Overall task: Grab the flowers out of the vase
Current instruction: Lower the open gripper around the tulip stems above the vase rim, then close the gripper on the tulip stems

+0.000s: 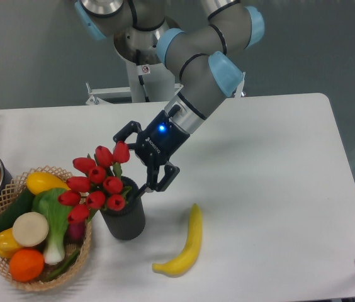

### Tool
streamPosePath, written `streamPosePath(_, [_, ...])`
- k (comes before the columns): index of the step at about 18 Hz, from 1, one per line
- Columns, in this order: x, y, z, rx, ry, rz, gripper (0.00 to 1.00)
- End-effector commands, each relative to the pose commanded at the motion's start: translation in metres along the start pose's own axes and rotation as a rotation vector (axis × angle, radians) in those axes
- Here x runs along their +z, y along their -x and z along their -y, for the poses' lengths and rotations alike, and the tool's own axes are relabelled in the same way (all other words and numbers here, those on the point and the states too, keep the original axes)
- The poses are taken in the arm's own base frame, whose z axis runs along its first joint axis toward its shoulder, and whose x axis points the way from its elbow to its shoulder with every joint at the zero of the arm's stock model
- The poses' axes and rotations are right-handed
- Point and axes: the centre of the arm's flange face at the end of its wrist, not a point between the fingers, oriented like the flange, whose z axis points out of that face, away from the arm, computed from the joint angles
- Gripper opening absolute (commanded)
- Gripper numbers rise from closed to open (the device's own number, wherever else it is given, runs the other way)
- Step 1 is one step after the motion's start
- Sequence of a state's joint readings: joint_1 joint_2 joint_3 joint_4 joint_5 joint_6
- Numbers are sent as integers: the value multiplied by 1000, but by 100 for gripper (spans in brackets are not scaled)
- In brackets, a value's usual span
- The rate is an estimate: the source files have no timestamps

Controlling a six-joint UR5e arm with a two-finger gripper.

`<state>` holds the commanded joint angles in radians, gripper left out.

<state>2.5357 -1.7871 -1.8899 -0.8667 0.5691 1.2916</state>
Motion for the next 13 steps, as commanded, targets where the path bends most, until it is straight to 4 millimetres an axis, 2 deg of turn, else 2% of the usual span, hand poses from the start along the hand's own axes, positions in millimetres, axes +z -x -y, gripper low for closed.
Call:
streamPosePath(5, [18, -2, 4, 31, -1, -18, 100])
streamPosePath(13, [28, -4, 3, 35, 7, -34, 100])
